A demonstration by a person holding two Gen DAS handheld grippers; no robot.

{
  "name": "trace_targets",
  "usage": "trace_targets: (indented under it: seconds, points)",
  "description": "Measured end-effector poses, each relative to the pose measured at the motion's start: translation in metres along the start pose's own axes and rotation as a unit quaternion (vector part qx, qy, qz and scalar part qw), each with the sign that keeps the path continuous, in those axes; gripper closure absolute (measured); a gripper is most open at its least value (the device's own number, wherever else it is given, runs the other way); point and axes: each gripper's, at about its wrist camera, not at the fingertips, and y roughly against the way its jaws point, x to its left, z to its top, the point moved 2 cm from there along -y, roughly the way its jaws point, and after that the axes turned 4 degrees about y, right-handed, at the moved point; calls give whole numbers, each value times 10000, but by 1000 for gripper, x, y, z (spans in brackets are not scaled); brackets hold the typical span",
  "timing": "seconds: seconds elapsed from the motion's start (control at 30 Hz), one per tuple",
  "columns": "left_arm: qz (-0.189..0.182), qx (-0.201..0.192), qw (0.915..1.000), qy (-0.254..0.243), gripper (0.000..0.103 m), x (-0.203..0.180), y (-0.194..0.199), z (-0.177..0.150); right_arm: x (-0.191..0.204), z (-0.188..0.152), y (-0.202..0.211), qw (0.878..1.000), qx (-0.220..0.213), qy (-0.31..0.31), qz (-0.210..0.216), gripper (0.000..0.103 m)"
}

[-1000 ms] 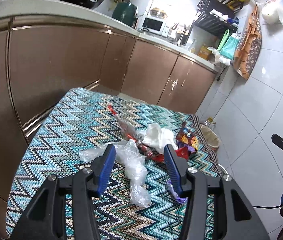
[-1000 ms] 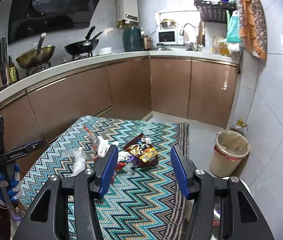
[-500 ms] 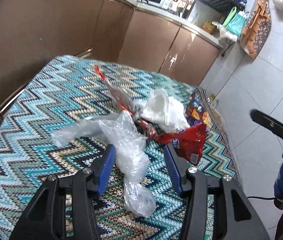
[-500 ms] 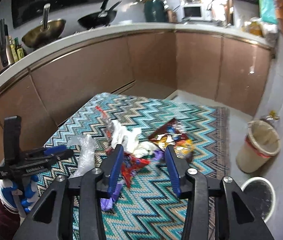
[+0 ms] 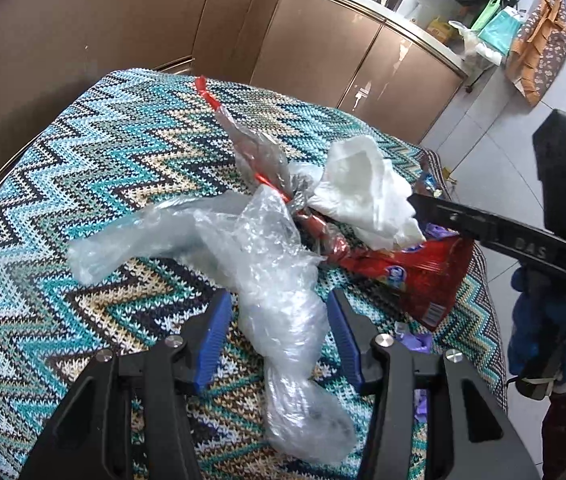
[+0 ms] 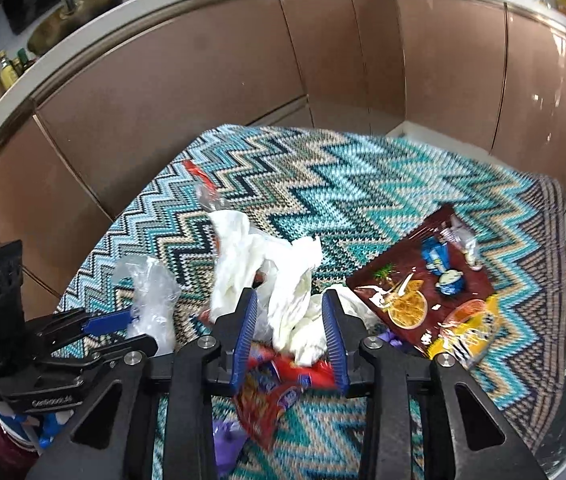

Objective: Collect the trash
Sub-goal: 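Grasp the clear plastic bag with the left tool while the right tool grasps white tissue, then lift the clear bag and white tissue and carry both to the bin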

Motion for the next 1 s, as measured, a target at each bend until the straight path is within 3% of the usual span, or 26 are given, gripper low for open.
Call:
trace_targets:
  seconds: [0.07,0.3,0.4,1.0]
  points:
    - [1,14,10000,22,56,1,-3,1,-3,1,-8,9999,44,-59,72,76]
    - [14,29,9999,114,73,2,-8,3,-8,1,-27,9995,236,-89,204,95]
    - [21,-65,9999,107,77,2,-3,4,-5,-1,-22,9996,153,-31,237,96]
    - [-183,-1108,9937,-10,77,-17,109,-5,43,-4,107,9933,-1117,156,241,96]
